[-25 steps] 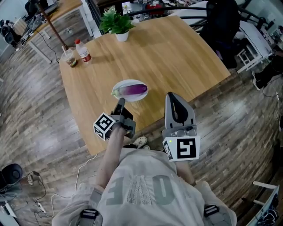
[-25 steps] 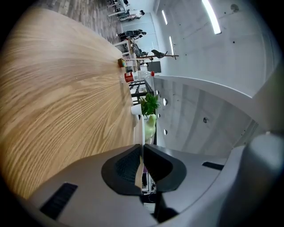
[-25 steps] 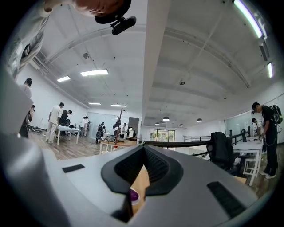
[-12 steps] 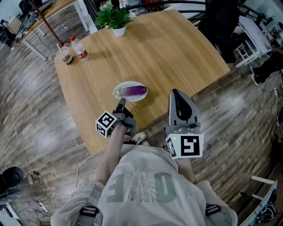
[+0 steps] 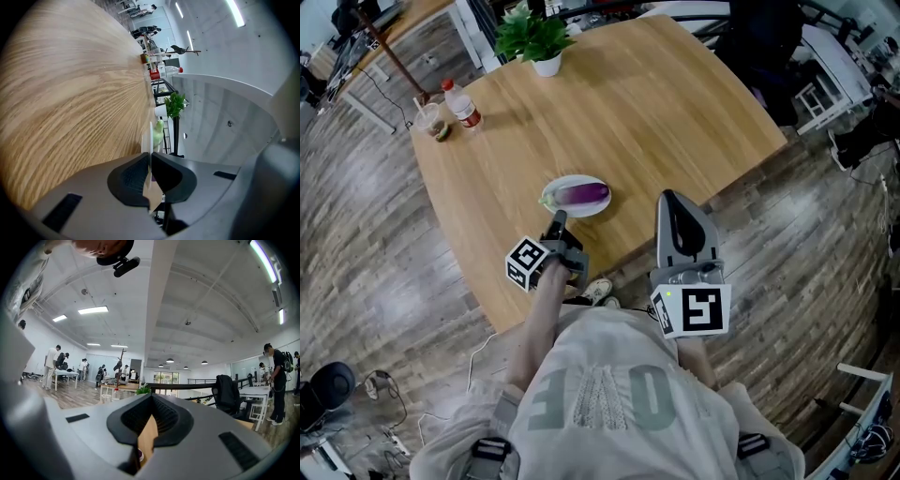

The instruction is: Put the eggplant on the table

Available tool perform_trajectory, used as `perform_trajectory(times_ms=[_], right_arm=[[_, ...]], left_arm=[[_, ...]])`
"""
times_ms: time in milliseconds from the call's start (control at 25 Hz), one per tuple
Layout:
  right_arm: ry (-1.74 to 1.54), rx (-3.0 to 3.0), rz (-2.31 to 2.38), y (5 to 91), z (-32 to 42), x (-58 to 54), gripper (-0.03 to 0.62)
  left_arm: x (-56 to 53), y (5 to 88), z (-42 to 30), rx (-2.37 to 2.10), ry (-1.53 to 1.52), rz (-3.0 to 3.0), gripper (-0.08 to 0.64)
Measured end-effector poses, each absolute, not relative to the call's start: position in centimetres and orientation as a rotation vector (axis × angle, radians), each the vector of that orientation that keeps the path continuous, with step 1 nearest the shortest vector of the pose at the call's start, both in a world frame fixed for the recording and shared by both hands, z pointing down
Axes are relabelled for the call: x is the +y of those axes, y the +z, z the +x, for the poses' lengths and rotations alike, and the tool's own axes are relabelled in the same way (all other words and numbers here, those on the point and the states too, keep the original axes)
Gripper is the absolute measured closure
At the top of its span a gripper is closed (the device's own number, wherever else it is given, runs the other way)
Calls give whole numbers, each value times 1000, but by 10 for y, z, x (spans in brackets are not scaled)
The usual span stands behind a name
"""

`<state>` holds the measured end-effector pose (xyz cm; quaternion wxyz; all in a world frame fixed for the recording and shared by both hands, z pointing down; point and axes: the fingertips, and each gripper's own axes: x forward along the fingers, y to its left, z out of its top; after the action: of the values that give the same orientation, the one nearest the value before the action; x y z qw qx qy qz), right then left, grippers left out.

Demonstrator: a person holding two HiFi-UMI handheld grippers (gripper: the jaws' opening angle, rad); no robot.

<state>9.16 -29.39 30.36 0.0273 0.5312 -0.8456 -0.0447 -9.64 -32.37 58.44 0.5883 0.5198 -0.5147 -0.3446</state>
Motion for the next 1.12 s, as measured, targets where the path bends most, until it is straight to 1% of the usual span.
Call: perform_trajectory(times_ms=[560, 1120], right_arm=[[-77, -2564, 1683, 314, 99, -291, 575], [-113, -2536, 1723, 310, 106, -289, 574]], left_arm=[[-321, 601, -100, -1215, -784, 1159, 540], [-316, 619, -100, -1235, -744, 1063, 538]])
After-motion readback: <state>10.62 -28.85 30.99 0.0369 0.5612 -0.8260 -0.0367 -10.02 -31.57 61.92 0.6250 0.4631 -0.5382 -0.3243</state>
